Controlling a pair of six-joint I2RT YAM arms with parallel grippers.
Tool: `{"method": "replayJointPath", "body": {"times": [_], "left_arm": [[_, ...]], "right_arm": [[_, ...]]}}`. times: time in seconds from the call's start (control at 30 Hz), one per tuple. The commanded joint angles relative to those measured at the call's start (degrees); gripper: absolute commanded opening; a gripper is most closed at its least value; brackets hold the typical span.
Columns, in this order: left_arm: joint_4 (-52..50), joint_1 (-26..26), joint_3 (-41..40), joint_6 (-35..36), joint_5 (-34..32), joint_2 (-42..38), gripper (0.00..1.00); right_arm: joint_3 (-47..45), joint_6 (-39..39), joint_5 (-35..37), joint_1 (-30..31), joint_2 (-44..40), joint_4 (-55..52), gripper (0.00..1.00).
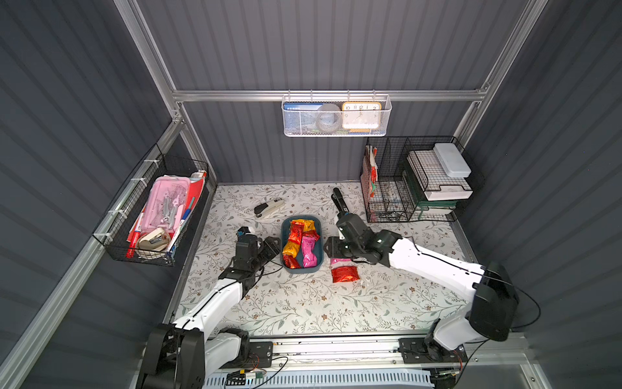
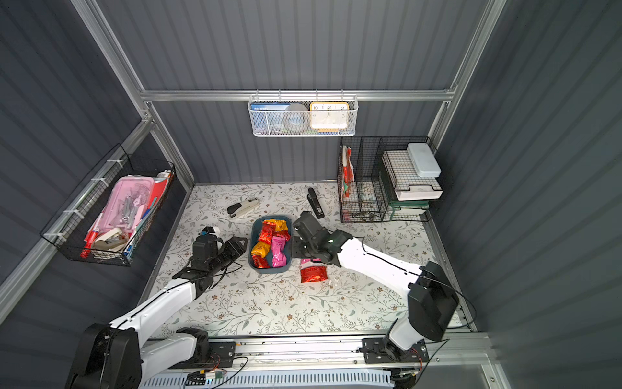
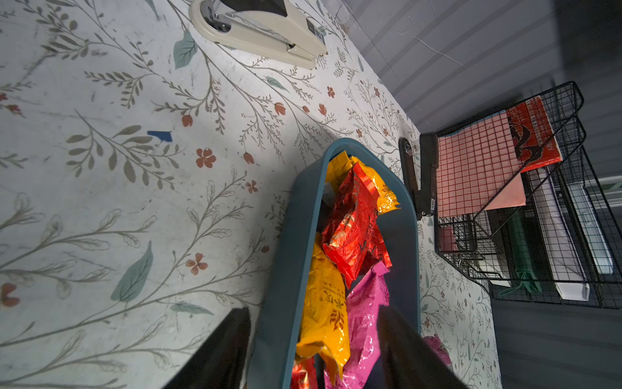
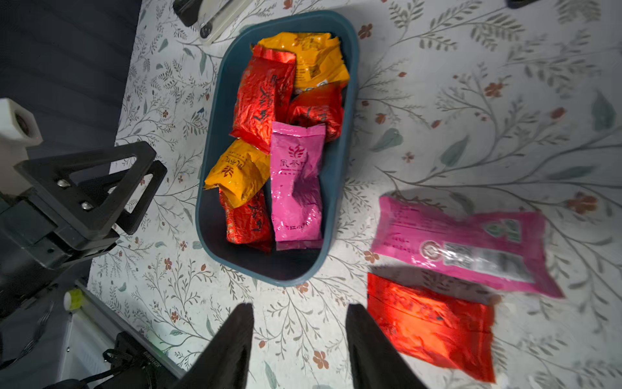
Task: Take the tea bags out of the storage box
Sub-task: Pick up the tea bag from the storage box.
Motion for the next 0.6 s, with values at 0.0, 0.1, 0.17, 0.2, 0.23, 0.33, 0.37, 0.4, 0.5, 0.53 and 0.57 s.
{"method": "replayJointPath", "body": {"times": [0.0, 0.1, 0.17, 0.2, 0.23, 0.33, 0.37, 0.4, 0.5, 0.53, 0.57], "left_arm": [[-0.85, 0.18, -0.63, -1.14, 0.54, -1.05, 0.65], [-1.28, 0.18, -0.35, -1.41, 0.15, -1.61, 0.65], [-1.52, 0.17, -0.33, -1.67, -0.16, -1.87, 0.65], [-1.46, 0.18, -0.29, -1.77, -0.25, -1.78, 0.65], [-1.44, 0.18, -0.19, -1.85, -0.26, -1.69, 0.65], [-1.03, 0.19, 0.01, -1.85, 0.09, -0.92, 0.65], [-0.93, 0.19, 0.24, -1.85, 0.25, -0.69, 0.65], [-0.97, 0.16, 0.5, -1.77, 0.35, -0.45, 0.65], [-0.7, 0.18, 0.55, -1.8, 0.39, -0.13, 0.65], [-0.6, 0.19, 0.52, -1.85, 0.36, -0.03, 0.65], [-0.59, 0.19, 0.47, -1.84, 0.36, 0.1, 0.65]], "right_arm": [[4.68, -0.41, 4.6, 2.69, 5.85, -0.35, 0.53], [7.29, 0.69, 6.13, 3.65, 10.46, 0.17, 0.54], [8.71, 1.17, 6.92, 3.74, 12.86, -0.02, 0.56], [9.41, 1.36, 7.57, 3.79, 13.8, 0.02, 0.56], [9.89, 1.61, 8.14, 3.83, 14.8, -0.02, 0.57], [11.34, 2.17, 9.5, 3.83, 17.56, -0.04, 0.57], [11.59, 2.29, 9.95, 3.83, 18.16, -0.12, 0.57], [11.88, 2.53, 10.42, 3.85, 18.73, -0.04, 0.57], [12.5, 2.79, 10.67, 3.92, 20.47, 0.69, 0.58], [13.01, 2.57, 10.54, 4.08, 21.19, 0.78, 0.58], [13.5, 2.29, 10.54, 4.16, 21.73, 0.7, 0.58]]}}
